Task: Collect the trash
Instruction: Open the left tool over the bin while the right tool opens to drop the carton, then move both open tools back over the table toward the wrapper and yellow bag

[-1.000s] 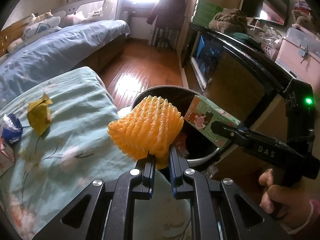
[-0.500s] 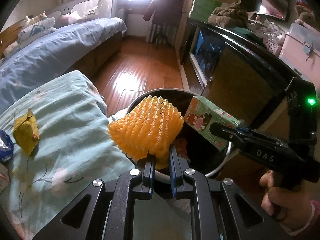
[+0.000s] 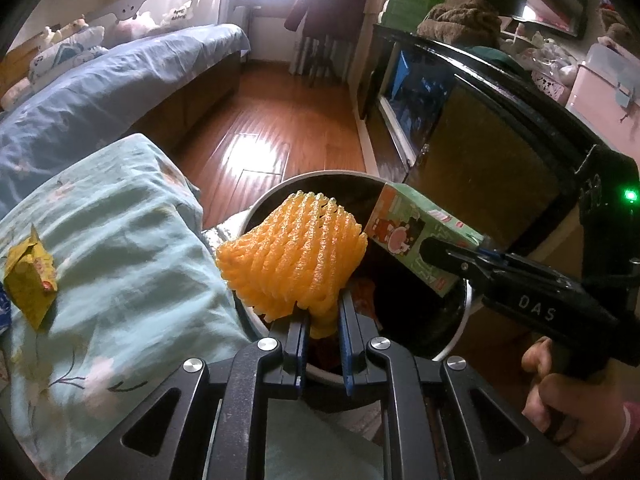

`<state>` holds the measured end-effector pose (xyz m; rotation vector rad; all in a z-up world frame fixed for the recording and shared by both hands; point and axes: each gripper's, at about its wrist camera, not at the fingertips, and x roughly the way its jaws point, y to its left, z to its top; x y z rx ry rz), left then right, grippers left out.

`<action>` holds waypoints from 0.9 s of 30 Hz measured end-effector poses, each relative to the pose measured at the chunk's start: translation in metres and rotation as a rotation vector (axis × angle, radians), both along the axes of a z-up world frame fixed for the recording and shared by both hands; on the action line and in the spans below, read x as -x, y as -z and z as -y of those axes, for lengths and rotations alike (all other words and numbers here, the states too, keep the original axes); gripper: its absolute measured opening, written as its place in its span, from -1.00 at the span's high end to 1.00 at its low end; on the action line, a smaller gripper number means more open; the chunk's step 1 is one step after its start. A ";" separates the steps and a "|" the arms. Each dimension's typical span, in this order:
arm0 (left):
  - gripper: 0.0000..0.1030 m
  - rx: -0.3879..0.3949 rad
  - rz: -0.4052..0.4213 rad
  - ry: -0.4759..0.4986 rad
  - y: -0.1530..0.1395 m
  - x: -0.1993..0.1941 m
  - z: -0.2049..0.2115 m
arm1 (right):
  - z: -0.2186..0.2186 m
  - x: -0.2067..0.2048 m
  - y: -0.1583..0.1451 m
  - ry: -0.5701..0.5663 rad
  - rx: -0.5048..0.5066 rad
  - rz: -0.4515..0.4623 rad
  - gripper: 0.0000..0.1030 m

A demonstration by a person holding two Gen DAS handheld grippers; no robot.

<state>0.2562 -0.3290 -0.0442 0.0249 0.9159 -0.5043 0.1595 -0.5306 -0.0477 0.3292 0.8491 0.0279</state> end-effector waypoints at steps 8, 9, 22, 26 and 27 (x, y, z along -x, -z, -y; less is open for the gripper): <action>0.42 0.007 -0.005 -0.007 -0.003 0.003 -0.003 | 0.004 0.001 -0.003 0.023 -0.027 0.010 0.29; 0.37 0.008 -0.003 -0.011 -0.003 0.006 -0.005 | 0.004 0.002 -0.004 0.025 -0.030 0.013 0.27; 0.04 0.056 0.031 -0.135 -0.012 0.060 -0.067 | -0.037 0.024 -0.013 -0.032 -0.082 0.044 -0.53; 0.02 0.076 0.031 -0.190 -0.013 0.085 -0.092 | -0.061 0.029 -0.015 -0.076 -0.099 0.045 -0.57; 0.02 0.078 0.032 -0.204 -0.013 0.091 -0.099 | -0.067 0.030 -0.015 -0.090 -0.103 0.044 -0.57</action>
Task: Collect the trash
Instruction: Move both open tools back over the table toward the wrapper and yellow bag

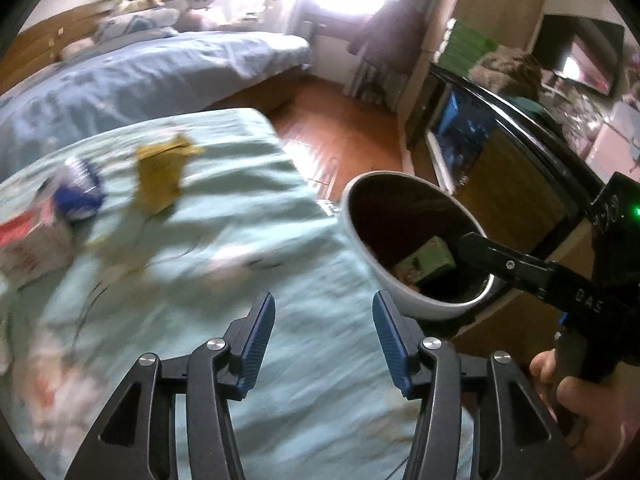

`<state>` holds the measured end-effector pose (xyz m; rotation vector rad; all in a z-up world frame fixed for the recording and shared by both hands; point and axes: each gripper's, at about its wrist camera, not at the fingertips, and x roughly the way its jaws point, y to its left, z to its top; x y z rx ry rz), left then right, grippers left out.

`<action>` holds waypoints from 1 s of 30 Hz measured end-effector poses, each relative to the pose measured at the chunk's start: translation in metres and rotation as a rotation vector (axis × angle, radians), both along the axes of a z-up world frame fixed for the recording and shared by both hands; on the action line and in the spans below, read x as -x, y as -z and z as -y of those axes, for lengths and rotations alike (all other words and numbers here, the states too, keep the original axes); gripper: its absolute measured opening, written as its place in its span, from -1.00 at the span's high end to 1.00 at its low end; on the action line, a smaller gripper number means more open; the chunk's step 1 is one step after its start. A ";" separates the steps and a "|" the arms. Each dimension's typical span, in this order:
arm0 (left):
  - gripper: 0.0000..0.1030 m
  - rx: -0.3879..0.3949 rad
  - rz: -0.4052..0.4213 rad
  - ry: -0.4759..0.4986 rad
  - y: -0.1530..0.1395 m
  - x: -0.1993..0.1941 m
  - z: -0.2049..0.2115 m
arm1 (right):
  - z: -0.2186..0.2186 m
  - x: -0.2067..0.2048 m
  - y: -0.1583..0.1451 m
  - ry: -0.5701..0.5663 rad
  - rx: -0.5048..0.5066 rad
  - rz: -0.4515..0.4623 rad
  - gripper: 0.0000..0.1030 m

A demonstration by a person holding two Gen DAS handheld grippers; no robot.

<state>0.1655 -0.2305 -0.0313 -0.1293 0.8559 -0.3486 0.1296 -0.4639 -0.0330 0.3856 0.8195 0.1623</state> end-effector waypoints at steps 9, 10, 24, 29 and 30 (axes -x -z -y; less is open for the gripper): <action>-0.04 0.002 0.023 -0.129 -0.008 0.053 -0.050 | -0.053 0.006 0.000 -0.099 -0.017 -0.003 -0.57; -0.04 0.004 0.024 -0.142 -0.009 0.059 -0.055 | -0.059 0.006 0.002 -0.112 -0.017 -0.005 -0.57; -0.06 -0.004 0.058 -0.344 -0.021 0.119 -0.114 | -0.120 -0.002 0.005 -0.236 0.012 -0.013 -0.57; -0.12 -0.024 0.066 -0.428 -0.027 0.132 -0.130 | -0.138 -0.009 0.008 -0.269 0.026 -0.011 -0.57; -0.13 -0.025 0.066 -0.446 -0.027 0.133 -0.132 | -0.141 -0.012 0.008 -0.274 0.030 -0.011 -0.57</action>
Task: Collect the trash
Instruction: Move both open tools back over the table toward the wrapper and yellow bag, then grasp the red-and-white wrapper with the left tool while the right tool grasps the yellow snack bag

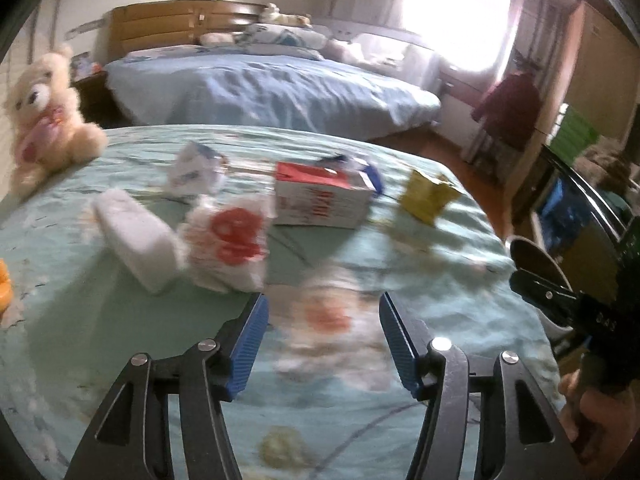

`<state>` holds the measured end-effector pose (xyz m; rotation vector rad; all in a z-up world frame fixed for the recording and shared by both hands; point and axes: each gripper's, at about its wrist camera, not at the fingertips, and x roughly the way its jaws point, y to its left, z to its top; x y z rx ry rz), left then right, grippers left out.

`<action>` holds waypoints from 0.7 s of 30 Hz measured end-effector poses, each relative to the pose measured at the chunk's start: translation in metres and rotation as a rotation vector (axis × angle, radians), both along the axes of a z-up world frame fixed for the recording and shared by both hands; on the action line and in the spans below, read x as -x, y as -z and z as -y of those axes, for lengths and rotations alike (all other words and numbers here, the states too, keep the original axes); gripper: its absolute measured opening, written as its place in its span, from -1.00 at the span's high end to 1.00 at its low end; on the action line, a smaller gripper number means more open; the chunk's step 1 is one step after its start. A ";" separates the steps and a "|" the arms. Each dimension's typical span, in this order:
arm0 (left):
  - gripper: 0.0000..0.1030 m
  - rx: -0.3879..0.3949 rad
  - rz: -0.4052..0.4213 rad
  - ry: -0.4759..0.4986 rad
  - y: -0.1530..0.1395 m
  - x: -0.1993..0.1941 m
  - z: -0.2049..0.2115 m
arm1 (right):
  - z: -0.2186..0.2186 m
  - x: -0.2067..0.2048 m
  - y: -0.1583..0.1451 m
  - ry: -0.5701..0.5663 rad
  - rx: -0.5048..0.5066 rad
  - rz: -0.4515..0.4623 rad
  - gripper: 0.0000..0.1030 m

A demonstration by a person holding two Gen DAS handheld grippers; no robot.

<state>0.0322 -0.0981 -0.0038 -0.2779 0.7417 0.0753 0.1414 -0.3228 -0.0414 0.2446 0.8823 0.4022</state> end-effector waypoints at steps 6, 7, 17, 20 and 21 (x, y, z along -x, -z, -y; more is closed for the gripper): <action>-0.20 -0.006 -0.010 -0.050 0.004 -0.008 -0.007 | -0.016 -0.017 0.004 -0.020 0.027 0.004 -0.57; -0.20 -0.011 -0.012 -0.053 0.005 -0.011 -0.009 | -0.018 -0.020 0.004 -0.022 0.031 0.003 -0.57; -0.20 -0.012 -0.050 -0.098 0.008 -0.034 -0.021 | -0.041 -0.068 0.013 -0.054 0.051 0.000 -0.57; -0.19 -0.015 -0.056 -0.105 0.011 -0.045 -0.026 | -0.048 -0.081 0.016 -0.060 0.060 -0.003 -0.57; -0.18 -0.015 -0.058 -0.106 0.012 -0.047 -0.026 | -0.050 -0.086 0.018 -0.061 0.062 -0.006 -0.57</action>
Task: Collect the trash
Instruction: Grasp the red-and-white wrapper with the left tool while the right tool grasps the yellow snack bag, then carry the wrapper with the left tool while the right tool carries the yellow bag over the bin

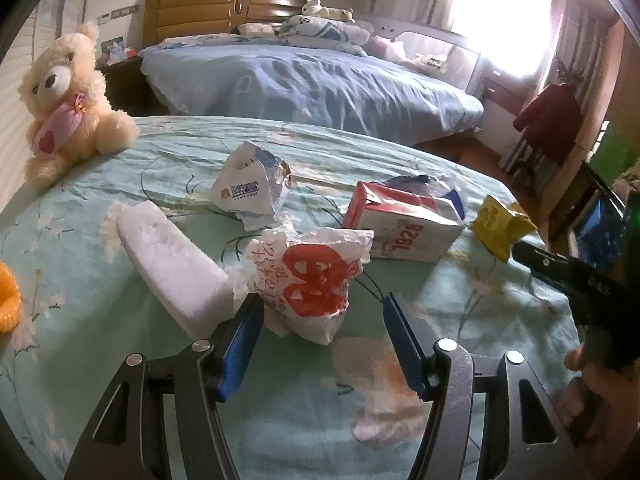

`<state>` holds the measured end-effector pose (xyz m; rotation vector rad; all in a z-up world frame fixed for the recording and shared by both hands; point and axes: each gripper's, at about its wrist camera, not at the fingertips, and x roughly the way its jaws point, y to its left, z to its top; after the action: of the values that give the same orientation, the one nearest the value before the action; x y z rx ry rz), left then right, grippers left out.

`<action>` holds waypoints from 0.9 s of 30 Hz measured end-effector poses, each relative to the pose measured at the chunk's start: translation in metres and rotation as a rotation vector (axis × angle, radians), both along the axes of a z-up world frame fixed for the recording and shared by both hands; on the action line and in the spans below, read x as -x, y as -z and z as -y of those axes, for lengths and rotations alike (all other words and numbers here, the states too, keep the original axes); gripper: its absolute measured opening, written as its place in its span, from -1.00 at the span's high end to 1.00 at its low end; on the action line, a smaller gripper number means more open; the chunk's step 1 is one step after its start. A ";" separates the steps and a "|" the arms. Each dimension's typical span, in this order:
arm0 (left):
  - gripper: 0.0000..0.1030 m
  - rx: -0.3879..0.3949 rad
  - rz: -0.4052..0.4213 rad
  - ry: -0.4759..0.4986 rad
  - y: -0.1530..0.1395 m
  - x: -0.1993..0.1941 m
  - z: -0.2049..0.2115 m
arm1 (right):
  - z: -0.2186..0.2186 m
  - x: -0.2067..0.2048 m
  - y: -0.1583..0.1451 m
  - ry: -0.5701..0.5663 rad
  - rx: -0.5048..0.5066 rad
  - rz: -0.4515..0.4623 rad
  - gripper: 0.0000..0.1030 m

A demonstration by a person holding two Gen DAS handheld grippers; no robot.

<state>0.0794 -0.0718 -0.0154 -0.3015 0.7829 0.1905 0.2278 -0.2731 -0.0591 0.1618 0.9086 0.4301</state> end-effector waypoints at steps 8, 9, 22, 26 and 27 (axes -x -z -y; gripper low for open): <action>0.36 0.047 -0.016 0.002 0.012 -0.014 -0.007 | -0.007 -0.022 0.009 -0.001 0.030 -0.017 0.25; 0.41 0.045 -0.012 0.004 0.012 -0.015 -0.007 | -0.006 -0.022 0.009 -0.001 0.028 -0.019 0.25; 0.62 0.051 0.058 0.113 0.001 0.002 0.019 | 0.018 0.022 -0.006 0.010 -0.015 0.008 0.36; 0.62 0.052 0.066 0.153 -0.001 0.008 0.033 | 0.032 0.043 -0.013 0.029 -0.030 0.013 0.36; 0.63 0.053 0.067 0.165 -0.002 0.008 0.037 | 0.034 0.048 -0.014 0.030 -0.032 0.013 0.36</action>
<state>0.0709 -0.1085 -0.0136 -0.2906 0.7430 0.0045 0.1801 -0.3075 -0.0454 0.2018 0.8856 0.4173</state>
